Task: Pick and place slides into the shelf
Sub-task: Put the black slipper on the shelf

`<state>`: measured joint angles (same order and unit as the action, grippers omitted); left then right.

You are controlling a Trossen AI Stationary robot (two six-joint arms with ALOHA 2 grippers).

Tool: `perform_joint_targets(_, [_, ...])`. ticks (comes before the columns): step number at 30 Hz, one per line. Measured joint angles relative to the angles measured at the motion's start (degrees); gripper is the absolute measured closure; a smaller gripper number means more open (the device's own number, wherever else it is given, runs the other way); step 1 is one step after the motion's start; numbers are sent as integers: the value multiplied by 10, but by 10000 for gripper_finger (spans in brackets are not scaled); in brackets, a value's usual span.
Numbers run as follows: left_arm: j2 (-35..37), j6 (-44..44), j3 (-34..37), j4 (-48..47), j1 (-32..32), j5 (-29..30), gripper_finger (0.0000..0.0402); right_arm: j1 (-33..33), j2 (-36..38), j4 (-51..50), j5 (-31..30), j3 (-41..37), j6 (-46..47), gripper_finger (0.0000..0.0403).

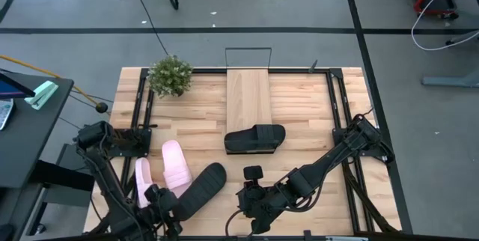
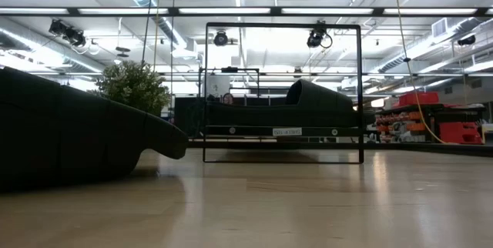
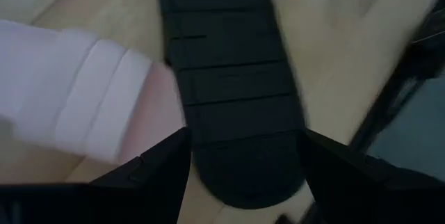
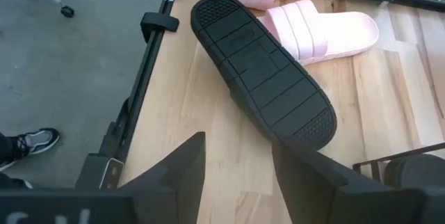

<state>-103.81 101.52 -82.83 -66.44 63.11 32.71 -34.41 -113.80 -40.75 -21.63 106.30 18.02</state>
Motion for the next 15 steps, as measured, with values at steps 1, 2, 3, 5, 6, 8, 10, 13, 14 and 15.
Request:
perform_joint_targets(1, [-3, -2, 0, -2, 0, -1, 138, 1, 0, 0, 1, 0, 0, 228])
perform_joint_targets(2, [-5, -2, 0, -7, -1, -2, 138, 1, 0, 0, 1, 0, 1, 227])
perform_joint_targets(3, [-8, -2, 0, -11, -2, -2, 138, 2, 0, 0, 0, 0, 3, 225])
perform_joint_targets(5, [-13, -2, 0, -16, -6, -3, 138, 5, 0, 0, -3, 0, 4, 222])
perform_joint_targets(6, [-13, -3, 0, -16, -8, -4, 139, 6, 0, 0, -4, 0, 4, 221])
perform_joint_targets(8, [-13, -13, 1, -15, -13, -3, 138, 9, 0, 0, -4, 0, 4, 220])
perform_joint_targets(10, [-13, -20, 9, -9, -21, -6, 139, 10, 0, 0, -4, 0, 4, 220])
perform_joint_targets(13, [-13, -19, 21, -9, -26, -9, 140, 10, 0, 0, -1, 0, 4, 221])
perform_joint_targets(14, [-13, -18, 27, -3, -27, -12, 140, 10, 0, 0, 5, 0, 4, 221])
perform_joint_targets(15, [-13, -18, 32, 2, -29, -17, 140, 9, 0, 0, 9, 0, 4, 220])
